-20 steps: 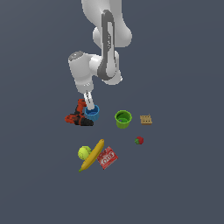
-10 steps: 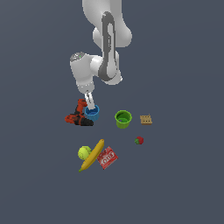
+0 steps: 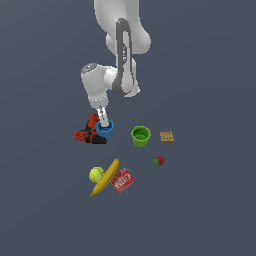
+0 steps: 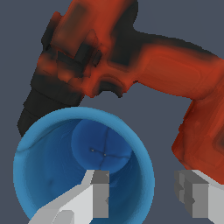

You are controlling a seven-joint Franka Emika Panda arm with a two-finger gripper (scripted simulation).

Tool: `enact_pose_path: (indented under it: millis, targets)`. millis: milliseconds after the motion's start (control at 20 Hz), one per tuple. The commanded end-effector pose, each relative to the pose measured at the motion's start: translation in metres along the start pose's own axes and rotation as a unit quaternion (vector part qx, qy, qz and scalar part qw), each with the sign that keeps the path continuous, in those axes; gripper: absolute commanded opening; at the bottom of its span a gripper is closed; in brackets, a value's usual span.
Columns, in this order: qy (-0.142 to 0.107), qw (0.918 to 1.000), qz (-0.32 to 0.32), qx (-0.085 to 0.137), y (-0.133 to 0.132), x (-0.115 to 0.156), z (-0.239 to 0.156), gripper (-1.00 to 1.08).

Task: Pick up a designated object from a clutter of objects.

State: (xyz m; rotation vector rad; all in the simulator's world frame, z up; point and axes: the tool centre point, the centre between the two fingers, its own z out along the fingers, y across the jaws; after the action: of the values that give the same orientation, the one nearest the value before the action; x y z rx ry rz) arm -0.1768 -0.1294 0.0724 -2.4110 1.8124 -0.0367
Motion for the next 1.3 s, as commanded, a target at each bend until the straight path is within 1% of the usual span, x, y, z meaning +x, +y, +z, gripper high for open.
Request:
enact_pose_path:
  millis: [0, 500, 550, 1250]
  targets:
    - [0.0, 1.0, 0.001, 0.0, 0.0, 0.0, 0.006, 0.28]
    - [0.0, 1.0, 0.002, 0.001, 0.0, 0.001, 0.017, 0.28]
    - [0.0, 1.0, 0.002, 0.001, 0.0, 0.001, 0.017, -1.0]
    - [0.001, 1.0, 0.002, 0.002, -0.001, 0.0, 0.015, -1.0]
